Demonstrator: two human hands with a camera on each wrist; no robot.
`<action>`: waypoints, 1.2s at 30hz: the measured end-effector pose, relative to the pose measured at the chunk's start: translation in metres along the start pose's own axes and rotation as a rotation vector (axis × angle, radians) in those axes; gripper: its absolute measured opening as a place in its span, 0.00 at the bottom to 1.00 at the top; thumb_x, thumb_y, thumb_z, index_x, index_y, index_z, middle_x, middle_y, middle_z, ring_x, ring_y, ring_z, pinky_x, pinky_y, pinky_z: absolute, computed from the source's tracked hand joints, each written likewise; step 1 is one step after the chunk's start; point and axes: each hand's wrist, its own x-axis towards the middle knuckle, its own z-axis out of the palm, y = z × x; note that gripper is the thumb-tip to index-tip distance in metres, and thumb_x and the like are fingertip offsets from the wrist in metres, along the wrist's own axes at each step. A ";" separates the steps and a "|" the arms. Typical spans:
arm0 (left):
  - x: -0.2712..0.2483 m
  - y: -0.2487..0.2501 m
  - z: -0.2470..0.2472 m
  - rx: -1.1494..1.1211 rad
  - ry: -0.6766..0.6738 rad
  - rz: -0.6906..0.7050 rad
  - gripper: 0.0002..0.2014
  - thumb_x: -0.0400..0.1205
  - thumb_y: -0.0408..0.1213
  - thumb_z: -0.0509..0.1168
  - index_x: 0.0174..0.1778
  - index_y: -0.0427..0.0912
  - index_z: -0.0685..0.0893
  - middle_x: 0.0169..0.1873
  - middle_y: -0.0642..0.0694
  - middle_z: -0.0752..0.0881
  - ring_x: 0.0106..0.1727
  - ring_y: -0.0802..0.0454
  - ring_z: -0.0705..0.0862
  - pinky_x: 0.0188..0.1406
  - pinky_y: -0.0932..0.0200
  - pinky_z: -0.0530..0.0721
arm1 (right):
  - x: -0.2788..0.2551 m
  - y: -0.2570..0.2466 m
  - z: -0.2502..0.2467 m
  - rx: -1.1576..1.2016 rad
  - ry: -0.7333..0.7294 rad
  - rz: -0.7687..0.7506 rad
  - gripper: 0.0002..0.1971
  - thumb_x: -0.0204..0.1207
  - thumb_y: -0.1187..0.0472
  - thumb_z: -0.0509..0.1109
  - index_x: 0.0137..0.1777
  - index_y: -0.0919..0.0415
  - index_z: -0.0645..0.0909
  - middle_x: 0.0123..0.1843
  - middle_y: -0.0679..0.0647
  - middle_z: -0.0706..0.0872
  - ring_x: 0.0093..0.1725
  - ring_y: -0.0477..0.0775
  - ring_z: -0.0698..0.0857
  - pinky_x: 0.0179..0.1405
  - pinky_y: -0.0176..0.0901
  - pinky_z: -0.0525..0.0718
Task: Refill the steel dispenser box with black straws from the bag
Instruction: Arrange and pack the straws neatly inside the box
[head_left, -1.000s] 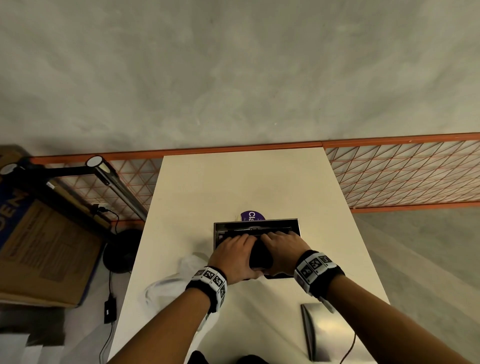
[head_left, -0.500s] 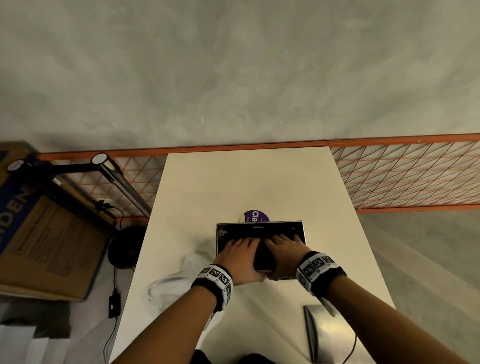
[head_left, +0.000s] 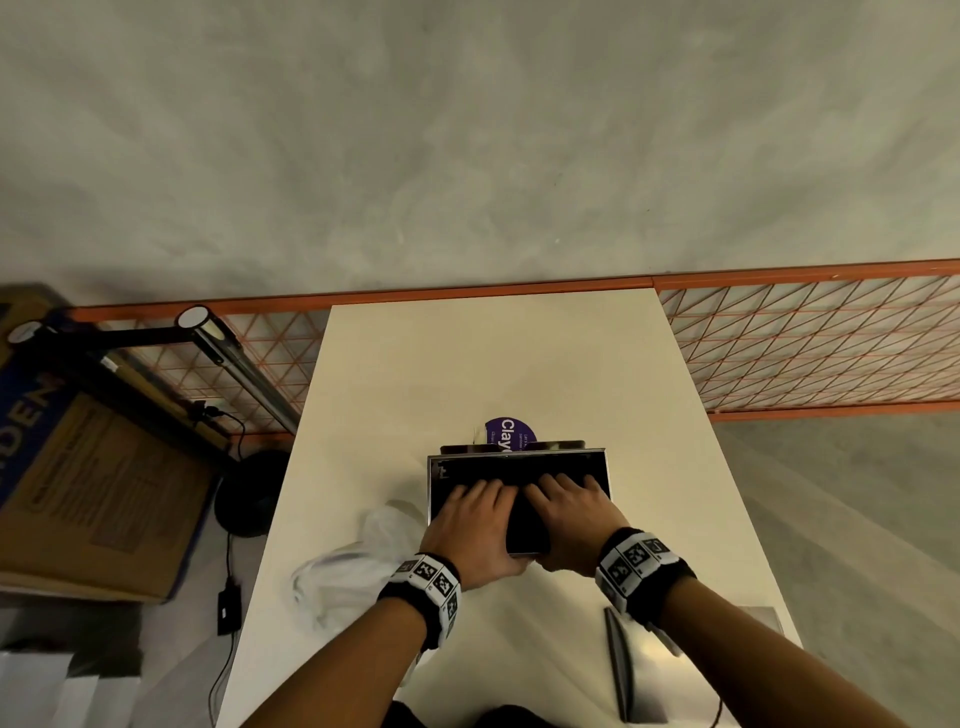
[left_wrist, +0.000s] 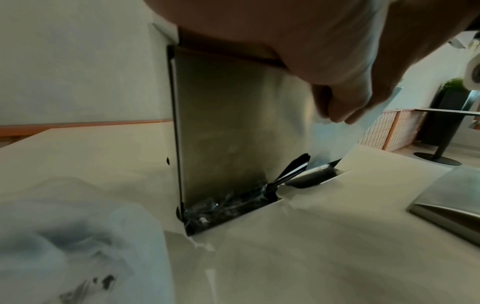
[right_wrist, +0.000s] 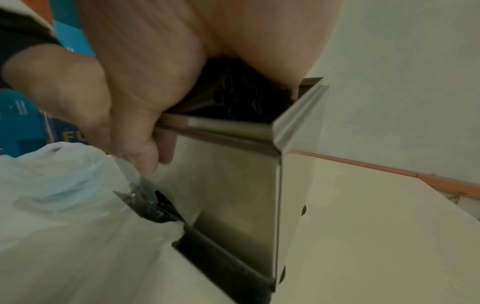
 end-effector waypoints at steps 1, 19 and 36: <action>-0.001 0.001 0.000 0.001 0.006 0.004 0.41 0.70 0.71 0.63 0.74 0.50 0.72 0.68 0.52 0.80 0.69 0.49 0.78 0.73 0.50 0.72 | -0.001 0.000 0.002 -0.001 0.010 0.004 0.38 0.55 0.38 0.77 0.66 0.52 0.74 0.57 0.53 0.84 0.55 0.60 0.84 0.51 0.57 0.80; 0.000 0.003 -0.001 -0.017 -0.002 -0.011 0.44 0.67 0.72 0.59 0.77 0.51 0.71 0.72 0.53 0.79 0.76 0.50 0.74 0.77 0.45 0.69 | -0.003 -0.003 0.003 -0.005 -0.012 0.028 0.42 0.63 0.39 0.75 0.77 0.51 0.65 0.70 0.54 0.75 0.69 0.61 0.76 0.65 0.64 0.73; 0.005 -0.002 -0.006 -0.063 0.001 0.017 0.36 0.71 0.70 0.64 0.70 0.52 0.74 0.64 0.53 0.83 0.66 0.49 0.81 0.70 0.51 0.74 | 0.004 -0.003 -0.010 0.001 -0.072 0.068 0.37 0.63 0.43 0.78 0.70 0.50 0.68 0.65 0.50 0.82 0.68 0.58 0.78 0.60 0.60 0.74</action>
